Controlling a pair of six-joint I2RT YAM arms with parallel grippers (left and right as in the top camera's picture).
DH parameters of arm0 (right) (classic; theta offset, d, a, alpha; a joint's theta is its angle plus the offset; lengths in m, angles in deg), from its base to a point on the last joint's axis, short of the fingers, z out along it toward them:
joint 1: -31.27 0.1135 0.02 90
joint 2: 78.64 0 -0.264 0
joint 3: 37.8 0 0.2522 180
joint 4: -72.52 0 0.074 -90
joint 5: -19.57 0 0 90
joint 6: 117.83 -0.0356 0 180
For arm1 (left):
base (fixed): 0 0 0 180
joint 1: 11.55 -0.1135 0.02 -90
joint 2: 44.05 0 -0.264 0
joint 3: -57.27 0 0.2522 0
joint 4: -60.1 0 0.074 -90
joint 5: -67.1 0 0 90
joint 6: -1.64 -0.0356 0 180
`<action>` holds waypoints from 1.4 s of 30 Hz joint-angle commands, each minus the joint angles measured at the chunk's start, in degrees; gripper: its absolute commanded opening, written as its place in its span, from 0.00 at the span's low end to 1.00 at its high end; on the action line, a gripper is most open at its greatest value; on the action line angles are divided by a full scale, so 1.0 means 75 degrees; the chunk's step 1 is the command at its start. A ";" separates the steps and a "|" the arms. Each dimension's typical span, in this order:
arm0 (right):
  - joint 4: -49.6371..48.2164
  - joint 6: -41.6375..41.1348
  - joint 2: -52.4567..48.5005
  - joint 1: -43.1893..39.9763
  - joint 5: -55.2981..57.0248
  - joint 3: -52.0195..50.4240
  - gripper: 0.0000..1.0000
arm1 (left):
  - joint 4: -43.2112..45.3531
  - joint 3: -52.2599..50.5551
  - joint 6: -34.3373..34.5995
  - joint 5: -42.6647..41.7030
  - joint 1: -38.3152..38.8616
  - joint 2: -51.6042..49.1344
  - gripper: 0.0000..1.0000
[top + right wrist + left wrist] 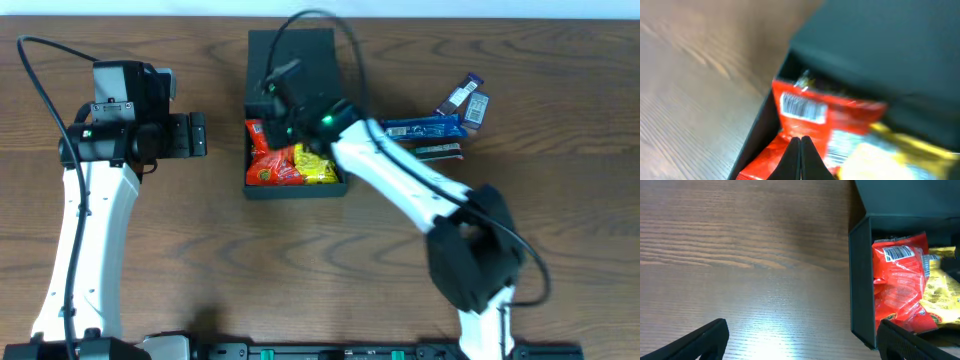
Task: Pack container
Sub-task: 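Press the red bag down into the box with the right gripper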
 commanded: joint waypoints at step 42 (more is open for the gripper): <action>0.0207 0.0632 -0.0600 0.0050 -0.0880 0.0079 0.01 | -0.0009 0.0166 0.0029 0.0029 -0.0032 0.0070 0.95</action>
